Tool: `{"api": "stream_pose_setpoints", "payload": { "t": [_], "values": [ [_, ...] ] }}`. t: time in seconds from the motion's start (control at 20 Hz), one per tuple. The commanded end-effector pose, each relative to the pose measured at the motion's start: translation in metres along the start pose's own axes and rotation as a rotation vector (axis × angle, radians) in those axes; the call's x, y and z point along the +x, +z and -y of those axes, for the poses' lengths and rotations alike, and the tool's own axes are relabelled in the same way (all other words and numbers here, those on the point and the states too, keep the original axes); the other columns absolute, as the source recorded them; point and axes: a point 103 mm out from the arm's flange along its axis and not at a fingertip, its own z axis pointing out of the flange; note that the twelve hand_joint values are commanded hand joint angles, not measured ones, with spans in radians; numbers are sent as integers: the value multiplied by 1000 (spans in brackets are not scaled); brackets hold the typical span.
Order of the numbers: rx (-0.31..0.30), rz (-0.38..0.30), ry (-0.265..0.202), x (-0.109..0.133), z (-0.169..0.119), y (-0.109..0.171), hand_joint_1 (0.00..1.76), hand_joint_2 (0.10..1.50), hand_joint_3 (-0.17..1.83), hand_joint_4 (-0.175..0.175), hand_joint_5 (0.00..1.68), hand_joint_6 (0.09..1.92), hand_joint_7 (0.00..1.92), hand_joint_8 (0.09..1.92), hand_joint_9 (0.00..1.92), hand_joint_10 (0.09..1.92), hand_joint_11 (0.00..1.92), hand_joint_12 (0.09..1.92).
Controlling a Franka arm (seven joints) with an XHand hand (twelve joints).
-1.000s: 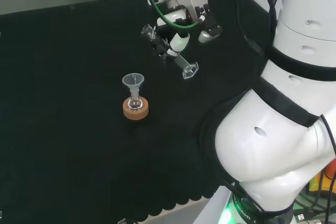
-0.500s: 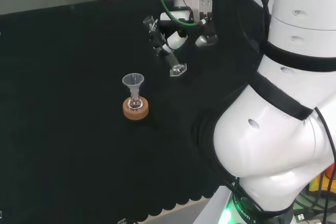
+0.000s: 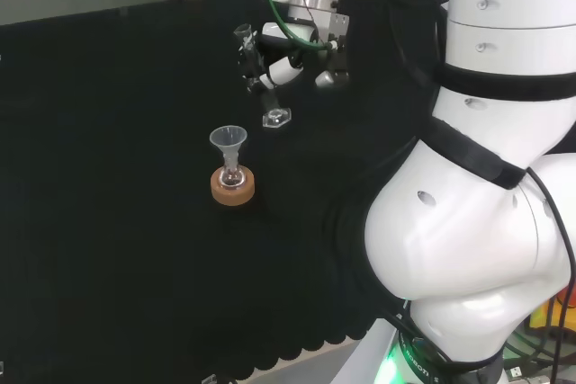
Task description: Put the graduated cylinder back on the table.
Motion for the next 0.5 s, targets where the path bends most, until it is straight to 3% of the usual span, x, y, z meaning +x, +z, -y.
{"api": "stream_pose_setpoints", "payload": {
  "t": [0.05, 0.5],
  "values": [
    [-72, -23, -54, -14, -32, 15, 1253, 1131, 0, -175, 934, 1061, 968, 1054, 1429, 87, 1223, 772],
    [-157, -41, -90, -26, -49, 25, 1253, 1130, 0, -175, 937, 1058, 970, 1051, 1427, 87, 1220, 773]
  ]
}}
